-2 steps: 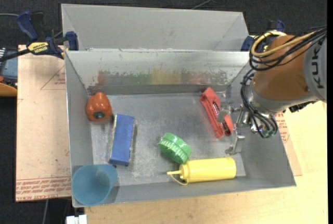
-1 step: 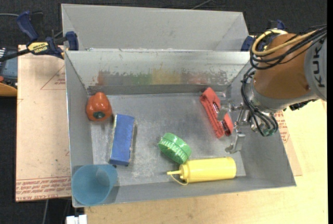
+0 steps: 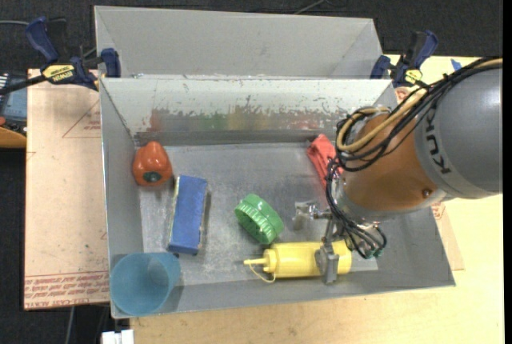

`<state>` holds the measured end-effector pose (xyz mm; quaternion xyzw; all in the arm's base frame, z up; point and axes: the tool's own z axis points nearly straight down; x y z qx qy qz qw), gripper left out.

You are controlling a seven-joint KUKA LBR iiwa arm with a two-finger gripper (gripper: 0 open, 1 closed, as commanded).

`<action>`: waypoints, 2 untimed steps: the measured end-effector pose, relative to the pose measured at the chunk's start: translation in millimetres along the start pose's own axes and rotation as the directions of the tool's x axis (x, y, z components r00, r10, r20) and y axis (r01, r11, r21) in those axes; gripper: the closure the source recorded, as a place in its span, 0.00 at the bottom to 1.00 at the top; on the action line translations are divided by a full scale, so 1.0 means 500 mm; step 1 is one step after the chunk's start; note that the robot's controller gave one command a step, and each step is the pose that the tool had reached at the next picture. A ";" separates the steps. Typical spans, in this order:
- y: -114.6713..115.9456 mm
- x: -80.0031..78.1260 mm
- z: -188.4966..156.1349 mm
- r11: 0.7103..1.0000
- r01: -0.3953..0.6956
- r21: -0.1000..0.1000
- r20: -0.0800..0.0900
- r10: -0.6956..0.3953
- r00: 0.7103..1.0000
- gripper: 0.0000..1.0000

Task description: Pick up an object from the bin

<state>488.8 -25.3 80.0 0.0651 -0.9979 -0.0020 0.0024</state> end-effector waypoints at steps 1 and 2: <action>0.121 -0.020 -0.094 0.992 -0.127 0.002 0.016 0.127 0.992 0.00; 0.037 0.009 -0.060 0.999 0.040 0.005 0.011 -0.040 0.999 0.00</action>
Offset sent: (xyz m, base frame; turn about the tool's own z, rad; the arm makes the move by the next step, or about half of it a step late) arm -0.0071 0.0181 0.0311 -0.0442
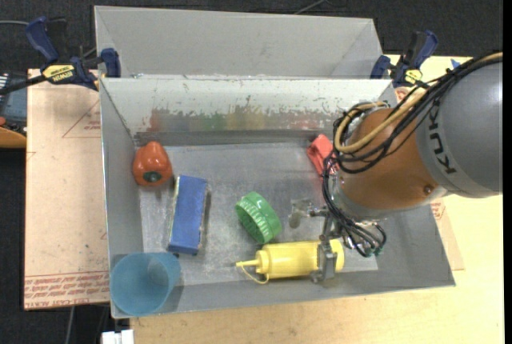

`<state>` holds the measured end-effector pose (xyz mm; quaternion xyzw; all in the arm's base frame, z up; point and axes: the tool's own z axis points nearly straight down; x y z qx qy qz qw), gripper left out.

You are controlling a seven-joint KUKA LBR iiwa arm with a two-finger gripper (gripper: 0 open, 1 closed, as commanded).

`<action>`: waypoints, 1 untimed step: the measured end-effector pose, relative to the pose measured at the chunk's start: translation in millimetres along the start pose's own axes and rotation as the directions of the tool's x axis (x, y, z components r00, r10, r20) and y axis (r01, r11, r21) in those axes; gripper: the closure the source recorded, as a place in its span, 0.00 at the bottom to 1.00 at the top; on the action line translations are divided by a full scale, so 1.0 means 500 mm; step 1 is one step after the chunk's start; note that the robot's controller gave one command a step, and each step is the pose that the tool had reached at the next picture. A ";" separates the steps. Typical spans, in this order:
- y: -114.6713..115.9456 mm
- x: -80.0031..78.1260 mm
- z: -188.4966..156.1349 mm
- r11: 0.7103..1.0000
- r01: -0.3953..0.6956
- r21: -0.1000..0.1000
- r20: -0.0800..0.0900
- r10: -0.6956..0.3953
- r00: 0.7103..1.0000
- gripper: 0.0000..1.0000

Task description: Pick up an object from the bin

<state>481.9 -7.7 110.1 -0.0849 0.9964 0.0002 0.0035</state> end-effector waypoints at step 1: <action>0.174 -0.034 0.078 0.960 -0.279 -0.004 0.013 0.279 0.960 0.00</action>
Offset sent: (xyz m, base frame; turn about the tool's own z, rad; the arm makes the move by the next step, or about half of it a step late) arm 0.0003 0.0219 -0.0401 0.0400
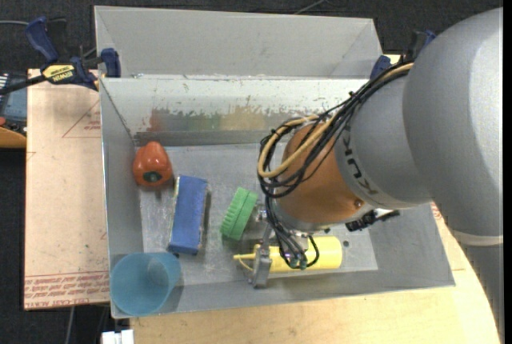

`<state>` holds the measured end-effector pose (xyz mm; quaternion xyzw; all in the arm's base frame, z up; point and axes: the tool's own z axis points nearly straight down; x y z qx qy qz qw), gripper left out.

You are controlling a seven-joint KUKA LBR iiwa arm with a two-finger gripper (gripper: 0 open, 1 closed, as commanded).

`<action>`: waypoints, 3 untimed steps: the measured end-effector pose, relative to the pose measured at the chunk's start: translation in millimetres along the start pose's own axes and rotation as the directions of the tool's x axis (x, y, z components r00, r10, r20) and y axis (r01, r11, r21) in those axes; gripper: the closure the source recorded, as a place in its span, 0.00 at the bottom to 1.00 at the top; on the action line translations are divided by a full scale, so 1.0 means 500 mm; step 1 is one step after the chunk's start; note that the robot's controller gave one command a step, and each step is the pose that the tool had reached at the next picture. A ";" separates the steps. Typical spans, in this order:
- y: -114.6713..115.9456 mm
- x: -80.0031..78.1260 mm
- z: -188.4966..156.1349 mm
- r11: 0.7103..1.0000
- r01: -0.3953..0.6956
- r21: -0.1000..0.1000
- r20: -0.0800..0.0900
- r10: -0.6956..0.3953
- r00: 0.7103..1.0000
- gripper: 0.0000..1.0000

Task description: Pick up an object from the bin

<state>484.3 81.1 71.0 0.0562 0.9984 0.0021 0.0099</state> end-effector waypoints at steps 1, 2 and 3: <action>-0.134 -0.012 0.002 0.971 0.237 0.003 -0.009 -0.237 0.971 1.00; -0.133 -0.012 0.001 0.971 0.239 0.003 -0.008 -0.239 0.971 1.00; -0.133 -0.007 -0.065 0.971 0.239 0.001 -0.019 -0.239 0.971 1.00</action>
Offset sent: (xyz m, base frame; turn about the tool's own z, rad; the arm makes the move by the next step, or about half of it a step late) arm 0.0000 0.0000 0.0000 0.0000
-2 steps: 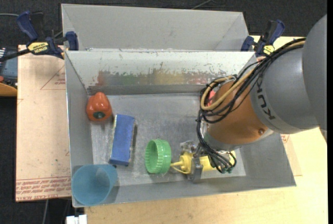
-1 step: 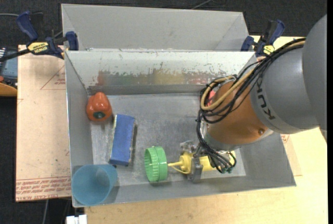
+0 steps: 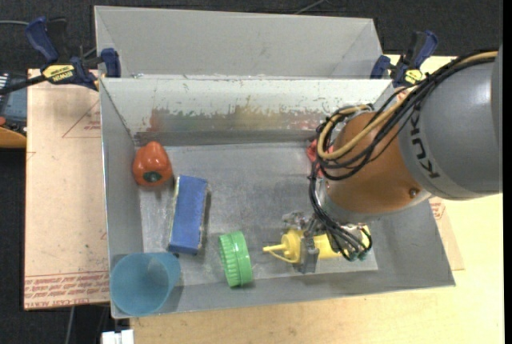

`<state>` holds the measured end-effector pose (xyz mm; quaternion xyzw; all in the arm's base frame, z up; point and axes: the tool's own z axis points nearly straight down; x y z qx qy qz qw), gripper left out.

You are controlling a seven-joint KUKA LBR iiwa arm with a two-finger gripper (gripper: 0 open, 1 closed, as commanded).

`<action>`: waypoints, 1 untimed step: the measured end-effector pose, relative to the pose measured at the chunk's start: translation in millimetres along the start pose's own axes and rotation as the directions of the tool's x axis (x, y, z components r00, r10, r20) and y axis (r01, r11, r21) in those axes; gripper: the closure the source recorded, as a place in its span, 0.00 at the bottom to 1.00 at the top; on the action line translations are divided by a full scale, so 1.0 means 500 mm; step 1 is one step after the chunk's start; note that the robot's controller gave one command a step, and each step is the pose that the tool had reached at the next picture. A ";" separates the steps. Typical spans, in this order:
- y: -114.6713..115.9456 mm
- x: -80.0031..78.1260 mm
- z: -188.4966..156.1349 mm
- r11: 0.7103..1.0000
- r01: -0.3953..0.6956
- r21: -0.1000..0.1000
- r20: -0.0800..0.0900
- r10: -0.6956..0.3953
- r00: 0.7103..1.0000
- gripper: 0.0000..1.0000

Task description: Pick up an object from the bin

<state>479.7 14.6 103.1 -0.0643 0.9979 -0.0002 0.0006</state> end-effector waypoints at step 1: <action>0.000 -0.005 -0.099 1.000 0.000 0.001 0.008 0.000 1.000 1.00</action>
Offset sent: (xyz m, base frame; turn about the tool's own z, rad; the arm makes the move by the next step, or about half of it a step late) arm 0.0020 0.0001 0.0715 -0.0003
